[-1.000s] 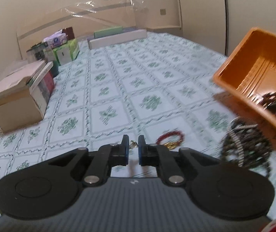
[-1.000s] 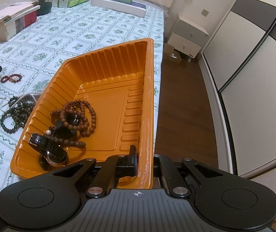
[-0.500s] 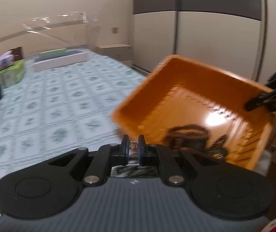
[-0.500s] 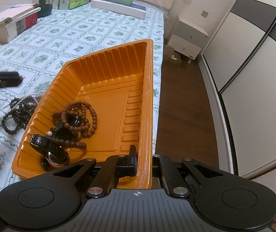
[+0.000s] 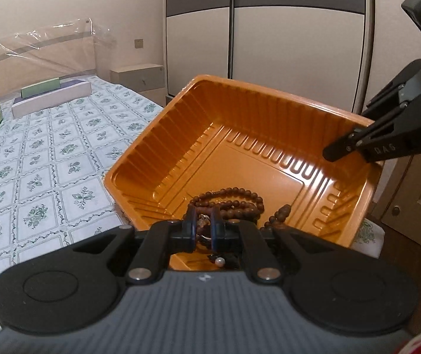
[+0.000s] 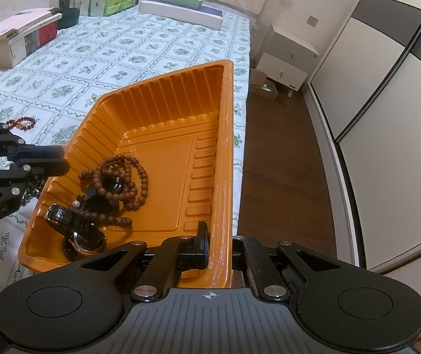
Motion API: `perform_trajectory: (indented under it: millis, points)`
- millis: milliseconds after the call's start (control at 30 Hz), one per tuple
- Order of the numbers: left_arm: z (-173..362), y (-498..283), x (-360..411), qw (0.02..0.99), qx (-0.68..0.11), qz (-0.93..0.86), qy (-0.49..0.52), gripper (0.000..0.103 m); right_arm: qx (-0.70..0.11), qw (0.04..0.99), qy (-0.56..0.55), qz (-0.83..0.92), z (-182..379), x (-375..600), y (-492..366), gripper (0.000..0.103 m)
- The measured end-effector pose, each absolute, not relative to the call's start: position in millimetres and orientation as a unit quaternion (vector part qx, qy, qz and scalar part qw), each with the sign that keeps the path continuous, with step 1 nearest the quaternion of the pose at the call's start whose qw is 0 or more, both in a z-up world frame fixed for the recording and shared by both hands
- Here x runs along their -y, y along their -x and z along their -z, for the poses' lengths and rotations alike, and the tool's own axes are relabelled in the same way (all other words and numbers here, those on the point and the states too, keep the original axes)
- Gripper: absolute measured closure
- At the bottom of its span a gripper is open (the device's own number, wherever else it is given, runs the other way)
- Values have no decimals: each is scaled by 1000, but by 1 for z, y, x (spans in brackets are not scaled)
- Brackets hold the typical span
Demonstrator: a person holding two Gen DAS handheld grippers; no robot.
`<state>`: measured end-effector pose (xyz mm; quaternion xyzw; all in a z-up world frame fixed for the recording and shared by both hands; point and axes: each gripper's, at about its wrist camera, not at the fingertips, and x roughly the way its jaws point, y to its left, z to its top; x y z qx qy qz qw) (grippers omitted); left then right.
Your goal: Organize jewelry
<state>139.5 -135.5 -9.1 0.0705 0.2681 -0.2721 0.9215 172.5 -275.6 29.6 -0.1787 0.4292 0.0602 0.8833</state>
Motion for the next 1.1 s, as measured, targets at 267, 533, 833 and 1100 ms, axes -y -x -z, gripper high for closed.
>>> perform_trajectory:
  millis: [267,533,833,1100]
  points:
    - [10,-139,118,928,-266,255,-56,85,-429,884,177,-61,-29,276,-172,99]
    - [17,-136,45,945,-281,159,-40,85,-428,884,177,-61,-29,277,-172,99]
    - [34,-140,-22,946,-314,67,-38,83,-429,884,178,-61,-29,277,-172,99]
    - [51,-169,-27,943,-322,56,-62,80,-429,883,178,-60,-29,278,-172,99]
